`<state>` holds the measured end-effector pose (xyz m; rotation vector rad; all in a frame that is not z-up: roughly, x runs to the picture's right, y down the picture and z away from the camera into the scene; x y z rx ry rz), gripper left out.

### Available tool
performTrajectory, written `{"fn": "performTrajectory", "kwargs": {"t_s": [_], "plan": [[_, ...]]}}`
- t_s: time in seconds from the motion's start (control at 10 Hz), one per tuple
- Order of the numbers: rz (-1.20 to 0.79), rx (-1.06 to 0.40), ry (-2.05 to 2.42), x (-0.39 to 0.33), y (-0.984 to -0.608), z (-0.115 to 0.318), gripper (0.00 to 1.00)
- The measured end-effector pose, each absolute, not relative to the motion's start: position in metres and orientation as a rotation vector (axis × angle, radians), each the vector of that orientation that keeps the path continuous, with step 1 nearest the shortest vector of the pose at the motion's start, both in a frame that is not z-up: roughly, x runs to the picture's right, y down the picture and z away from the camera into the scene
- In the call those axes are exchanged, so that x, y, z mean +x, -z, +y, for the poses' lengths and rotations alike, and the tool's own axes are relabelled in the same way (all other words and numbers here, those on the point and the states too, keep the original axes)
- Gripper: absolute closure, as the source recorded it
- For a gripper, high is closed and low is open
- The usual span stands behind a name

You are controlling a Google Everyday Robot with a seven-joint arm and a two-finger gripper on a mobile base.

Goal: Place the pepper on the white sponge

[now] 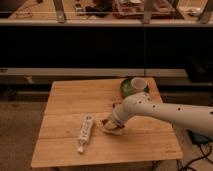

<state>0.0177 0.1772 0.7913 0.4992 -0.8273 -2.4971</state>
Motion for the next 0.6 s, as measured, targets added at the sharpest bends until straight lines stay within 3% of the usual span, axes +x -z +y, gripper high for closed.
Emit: {"fn": "performTrajectory", "kwargs": {"t_s": [0.2, 0.6], "plan": [[-0.820, 0.498, 2.505, 0.0190, -0.7912, 0.1750, 0.28], [-0.817, 0.498, 2.520, 0.0180, -0.7894, 0.1723, 0.28]]}}
